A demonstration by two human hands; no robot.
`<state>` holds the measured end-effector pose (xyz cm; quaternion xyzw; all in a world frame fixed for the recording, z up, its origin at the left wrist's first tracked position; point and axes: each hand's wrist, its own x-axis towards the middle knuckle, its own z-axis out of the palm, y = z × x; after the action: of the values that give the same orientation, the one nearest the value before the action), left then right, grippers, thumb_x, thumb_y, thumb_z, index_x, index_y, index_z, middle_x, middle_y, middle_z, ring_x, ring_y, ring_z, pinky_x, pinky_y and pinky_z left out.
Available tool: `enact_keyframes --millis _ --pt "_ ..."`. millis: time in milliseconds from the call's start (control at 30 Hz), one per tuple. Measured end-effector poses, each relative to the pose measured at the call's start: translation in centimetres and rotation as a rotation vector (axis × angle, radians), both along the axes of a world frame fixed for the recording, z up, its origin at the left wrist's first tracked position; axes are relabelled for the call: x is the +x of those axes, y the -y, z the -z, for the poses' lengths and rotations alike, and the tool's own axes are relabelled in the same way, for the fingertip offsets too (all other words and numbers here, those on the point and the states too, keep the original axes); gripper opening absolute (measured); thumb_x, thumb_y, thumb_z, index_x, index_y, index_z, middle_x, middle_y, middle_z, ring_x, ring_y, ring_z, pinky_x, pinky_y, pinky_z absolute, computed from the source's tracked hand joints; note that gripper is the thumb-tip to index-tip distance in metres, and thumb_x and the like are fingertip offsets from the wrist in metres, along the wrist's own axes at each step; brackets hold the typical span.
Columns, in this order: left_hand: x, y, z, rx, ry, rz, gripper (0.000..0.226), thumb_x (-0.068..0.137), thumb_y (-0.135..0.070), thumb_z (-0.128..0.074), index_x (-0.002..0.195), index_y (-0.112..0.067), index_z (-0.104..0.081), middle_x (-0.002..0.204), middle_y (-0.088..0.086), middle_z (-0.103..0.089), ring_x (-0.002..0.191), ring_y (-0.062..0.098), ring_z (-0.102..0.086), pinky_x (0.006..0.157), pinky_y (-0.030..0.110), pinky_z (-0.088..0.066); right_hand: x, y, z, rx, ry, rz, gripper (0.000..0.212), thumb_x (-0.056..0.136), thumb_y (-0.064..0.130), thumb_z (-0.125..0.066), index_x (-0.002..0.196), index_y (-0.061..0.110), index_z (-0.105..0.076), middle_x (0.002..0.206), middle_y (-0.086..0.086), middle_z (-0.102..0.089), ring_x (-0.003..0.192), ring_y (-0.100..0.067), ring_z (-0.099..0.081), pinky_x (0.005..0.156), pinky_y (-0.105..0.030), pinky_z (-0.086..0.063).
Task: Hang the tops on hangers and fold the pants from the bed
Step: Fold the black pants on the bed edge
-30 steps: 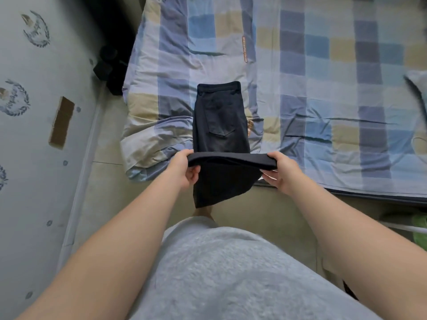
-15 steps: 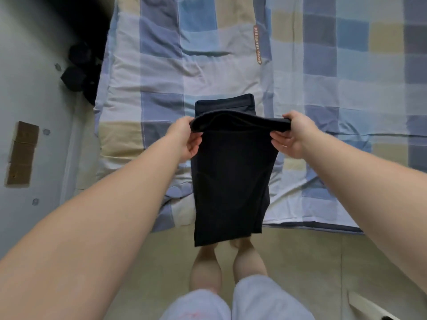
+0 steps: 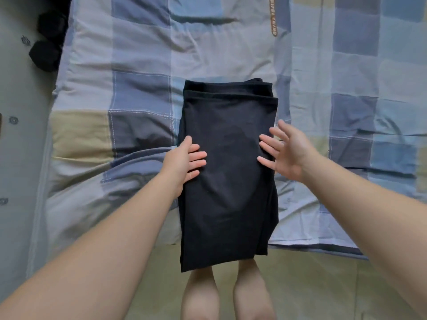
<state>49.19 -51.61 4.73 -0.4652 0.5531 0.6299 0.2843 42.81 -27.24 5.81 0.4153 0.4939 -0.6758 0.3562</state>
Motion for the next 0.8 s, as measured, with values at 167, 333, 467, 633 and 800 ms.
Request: enact_keyframes --millis 167,333,467,633,800 --pt "9.5 -1.9 1.2 -0.282 0.068 0.068 0.026 0.1 -0.038 -0.055 0.088 -0.019 -0.066 0.075 -0.004 -0.071 0.062 0.006 -0.064 0.06 0.024 -0.047 7.9 -3.4 1.2 0.008 0.097 -0.02 0.046 0.101 0.047 -0.049 0.141 0.024 -0.051 0.118 -0.001 -0.074 0.118 -0.018 -0.063 0.088 -0.041 -0.05" --pt "19.3 -3.4 3.2 -0.408 0.173 0.147 0.024 0.091 -0.031 -0.07 0.079 -0.016 -0.055 0.081 0.005 -0.067 0.083 0.027 -0.066 0.076 0.038 -0.052 15.9 -5.5 3.1 0.146 0.252 -0.131 0.04 0.097 0.044 -0.058 0.134 0.029 -0.052 0.121 0.0 -0.071 0.121 -0.02 -0.059 0.084 -0.041 -0.053" --pt "23.7 -4.0 5.6 -0.436 0.265 0.119 0.037 0.086 -0.029 -0.077 0.1 -0.011 -0.048 0.103 0.005 -0.061 0.099 0.026 -0.061 0.082 0.032 -0.044 20.9 -6.1 5.4 0.214 0.293 -0.353 0.017 0.094 0.042 -0.064 0.11 0.039 -0.058 0.126 0.012 -0.057 0.129 -0.015 -0.046 0.093 -0.043 -0.049" --pt "24.4 -3.5 8.9 -0.324 0.217 0.171 0.063 0.08 -0.025 -0.082 0.127 -0.014 -0.042 0.126 -0.001 -0.058 0.114 0.018 -0.058 0.096 0.031 -0.046 24.1 -6.0 8.0 0.208 0.203 -0.535 0.036 0.089 0.036 -0.072 0.122 0.042 -0.058 0.105 0.036 -0.066 0.095 0.013 -0.061 0.08 -0.025 -0.045" --pt "24.8 -2.9 9.4 -0.334 0.219 0.379 0.07 0.074 -0.026 -0.086 0.135 -0.02 -0.052 0.136 -0.002 -0.062 0.13 0.027 -0.053 0.11 0.044 -0.043 25.6 -5.7 8.9 0.161 0.108 -0.581 0.038 0.089 0.018 -0.074 0.125 0.024 -0.064 0.109 0.018 -0.074 0.097 0.005 -0.068 0.069 -0.007 -0.049"
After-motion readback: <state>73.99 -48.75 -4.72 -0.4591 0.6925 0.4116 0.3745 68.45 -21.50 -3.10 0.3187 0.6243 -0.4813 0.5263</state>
